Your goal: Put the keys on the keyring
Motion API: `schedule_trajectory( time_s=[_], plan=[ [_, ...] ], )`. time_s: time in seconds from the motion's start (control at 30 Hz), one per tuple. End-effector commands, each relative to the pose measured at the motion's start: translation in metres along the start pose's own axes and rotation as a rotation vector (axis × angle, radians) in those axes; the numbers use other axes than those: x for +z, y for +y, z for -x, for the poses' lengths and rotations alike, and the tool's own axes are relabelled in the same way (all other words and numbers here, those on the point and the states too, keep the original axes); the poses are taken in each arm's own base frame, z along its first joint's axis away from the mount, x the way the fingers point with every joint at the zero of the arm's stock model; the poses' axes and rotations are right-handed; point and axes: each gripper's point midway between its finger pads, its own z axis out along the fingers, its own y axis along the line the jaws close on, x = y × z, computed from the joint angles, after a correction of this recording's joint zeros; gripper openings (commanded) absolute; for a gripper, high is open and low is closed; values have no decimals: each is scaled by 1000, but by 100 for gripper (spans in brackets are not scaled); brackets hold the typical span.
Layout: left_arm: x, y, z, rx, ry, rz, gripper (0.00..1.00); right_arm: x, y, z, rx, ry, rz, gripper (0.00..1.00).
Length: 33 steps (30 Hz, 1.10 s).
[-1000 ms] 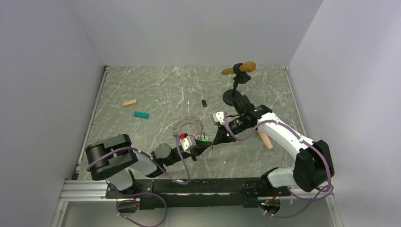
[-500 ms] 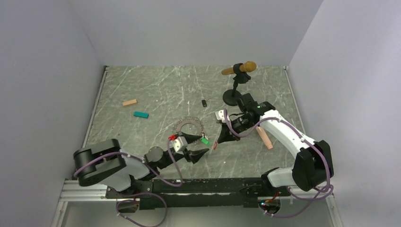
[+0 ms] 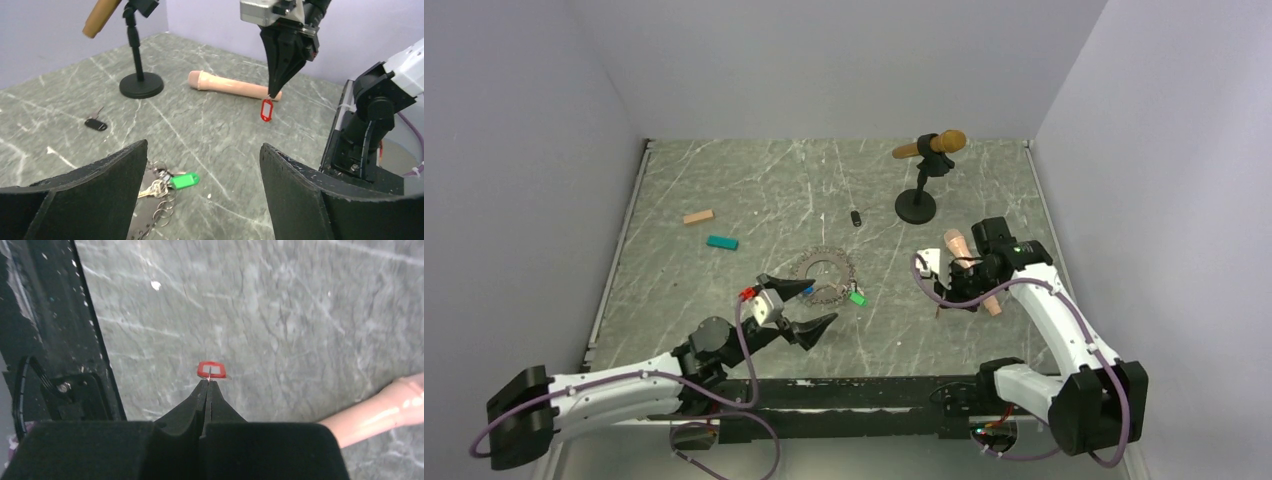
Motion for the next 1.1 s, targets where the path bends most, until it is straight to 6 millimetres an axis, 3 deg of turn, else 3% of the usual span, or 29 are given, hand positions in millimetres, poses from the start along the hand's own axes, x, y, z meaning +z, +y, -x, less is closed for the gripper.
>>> schedule_trajectory(
  time_s=[0.0,0.1,0.23,0.33,0.47,0.67,1.07],
  plan=[
    [-19,17,-25,12,124,89,88,-2,-11,-34,56,159,-64,0],
    [-27,20,-25,-12,117,109,88,9,-28,-40,119,190,-96,0],
    [-32,19,-25,-46,117,113,88,38,-47,-40,170,250,-105,0],
    [-32,17,-26,-64,130,104,88,61,-55,-31,163,282,-102,0],
    [-31,13,-27,-72,148,90,89,79,-62,-17,172,280,-85,0],
    [-31,13,-27,-63,146,87,89,92,-58,-6,177,251,-41,0],
    [-30,13,-31,-62,152,87,89,102,-60,-9,217,249,-32,0]
  ],
)
